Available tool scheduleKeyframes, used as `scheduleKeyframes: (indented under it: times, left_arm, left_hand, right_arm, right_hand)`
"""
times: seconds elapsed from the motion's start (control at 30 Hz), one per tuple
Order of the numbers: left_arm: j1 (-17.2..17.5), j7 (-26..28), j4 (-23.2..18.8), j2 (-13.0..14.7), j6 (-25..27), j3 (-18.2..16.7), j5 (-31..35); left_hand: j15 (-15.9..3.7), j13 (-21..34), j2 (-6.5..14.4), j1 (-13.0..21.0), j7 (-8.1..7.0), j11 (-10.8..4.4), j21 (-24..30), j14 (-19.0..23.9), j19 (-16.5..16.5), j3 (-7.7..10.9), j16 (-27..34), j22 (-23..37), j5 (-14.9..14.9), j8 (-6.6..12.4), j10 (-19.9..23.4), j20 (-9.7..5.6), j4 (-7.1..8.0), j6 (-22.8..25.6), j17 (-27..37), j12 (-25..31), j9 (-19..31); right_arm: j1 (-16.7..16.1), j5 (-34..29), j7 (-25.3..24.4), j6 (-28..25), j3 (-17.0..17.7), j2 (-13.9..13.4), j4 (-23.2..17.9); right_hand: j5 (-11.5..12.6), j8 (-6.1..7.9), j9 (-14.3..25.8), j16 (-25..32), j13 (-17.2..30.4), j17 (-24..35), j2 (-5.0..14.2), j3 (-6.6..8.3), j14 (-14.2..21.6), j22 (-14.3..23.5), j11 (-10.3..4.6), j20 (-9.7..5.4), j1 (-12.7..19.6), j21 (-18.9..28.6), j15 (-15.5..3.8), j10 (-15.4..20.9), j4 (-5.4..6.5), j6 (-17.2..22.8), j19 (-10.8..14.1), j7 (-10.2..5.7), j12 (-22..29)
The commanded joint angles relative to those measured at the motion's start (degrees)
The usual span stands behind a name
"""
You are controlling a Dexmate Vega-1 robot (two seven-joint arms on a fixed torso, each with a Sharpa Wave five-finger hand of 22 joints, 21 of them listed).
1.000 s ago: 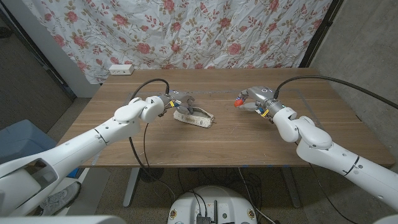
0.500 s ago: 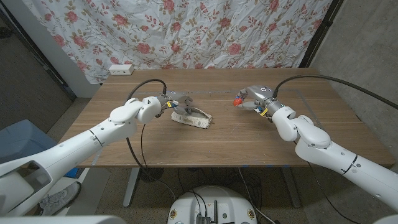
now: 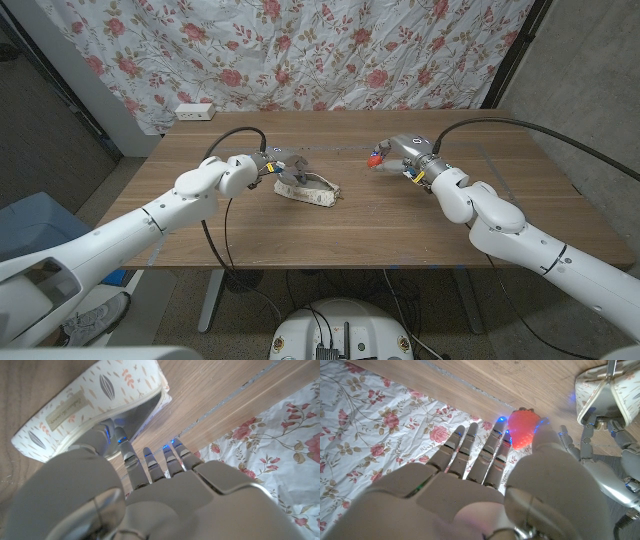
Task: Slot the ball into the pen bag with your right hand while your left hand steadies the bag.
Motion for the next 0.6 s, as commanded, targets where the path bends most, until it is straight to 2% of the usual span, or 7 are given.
scheduleKeyframes:
  times: [0.03,0.6]
  left_arm:
    - [-1.2,-0.7,1.1,-0.5,-1.1,0.6,-0.1]
    - [-2.7,-1.7,2.4,-1.5,-1.8,1.4,-0.1]
  left_hand:
    - [-4.97,0.2,-0.1,0.6,-0.06,0.37,-0.1,0.4,0.1,-0.29,-0.3,0.2,0.2,-0.17,-0.2,0.01,0.07,-0.6,0.3,-0.2,0.3]
    - [-4.83,0.2,-0.4,0.7,-0.24,0.65,-0.3,0.1,-0.1,-1.29,-0.5,0.2,0.2,-0.52,-0.8,-0.07,0.29,-2.8,0.3,-0.6,0.3]
  right_arm:
    - [1.9,0.3,0.3,2.5,-1.1,1.4,0.9]
    - [5.3,1.0,1.9,7.1,-2.8,3.4,3.4]
  right_hand:
    - [0.4,0.36,0.1,0.1,0.2,0.2,0.57,0.0,0.2,0.3,0.06,-0.14,0.4,-0.1,-8.32,0.3,-0.12,0.5,0.2,-0.32,-0.2]
    - [0.4,0.3,0.1,0.2,0.3,0.2,0.54,-0.14,0.1,0.3,0.07,0.0,0.4,-0.2,-8.21,0.3,-0.13,0.6,0.0,-0.32,-0.3]
